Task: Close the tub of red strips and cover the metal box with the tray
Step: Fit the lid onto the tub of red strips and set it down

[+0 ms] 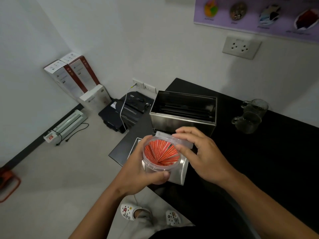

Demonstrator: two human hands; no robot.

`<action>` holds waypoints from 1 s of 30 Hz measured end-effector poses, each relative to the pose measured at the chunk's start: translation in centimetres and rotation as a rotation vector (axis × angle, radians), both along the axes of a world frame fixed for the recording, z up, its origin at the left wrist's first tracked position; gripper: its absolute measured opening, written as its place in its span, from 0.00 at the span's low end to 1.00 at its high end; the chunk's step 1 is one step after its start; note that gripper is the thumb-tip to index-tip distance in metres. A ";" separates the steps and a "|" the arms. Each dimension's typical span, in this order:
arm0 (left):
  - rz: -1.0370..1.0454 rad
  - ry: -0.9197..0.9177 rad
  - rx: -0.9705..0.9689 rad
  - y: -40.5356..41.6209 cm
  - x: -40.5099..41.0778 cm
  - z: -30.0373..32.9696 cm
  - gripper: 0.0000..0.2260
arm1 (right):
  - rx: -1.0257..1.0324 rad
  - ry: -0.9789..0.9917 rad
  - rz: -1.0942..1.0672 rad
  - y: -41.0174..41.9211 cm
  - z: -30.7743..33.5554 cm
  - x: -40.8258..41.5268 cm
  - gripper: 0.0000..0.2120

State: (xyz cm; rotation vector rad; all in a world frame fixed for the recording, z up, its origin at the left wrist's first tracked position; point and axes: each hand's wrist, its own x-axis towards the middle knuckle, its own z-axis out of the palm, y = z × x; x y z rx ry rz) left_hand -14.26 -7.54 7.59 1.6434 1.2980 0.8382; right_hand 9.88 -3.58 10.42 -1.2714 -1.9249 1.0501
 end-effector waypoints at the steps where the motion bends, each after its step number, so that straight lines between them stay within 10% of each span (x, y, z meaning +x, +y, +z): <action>1: -0.009 -0.022 0.000 0.1 0.0 0.2 0.42 | 0.003 0.008 0.025 -0.2 -0.1 -0.4 0.16; 30: 0.083 -0.255 -0.031 0.8 -1.2 2.5 0.47 | 0.246 0.184 0.104 -2.1 0.1 -3.4 0.23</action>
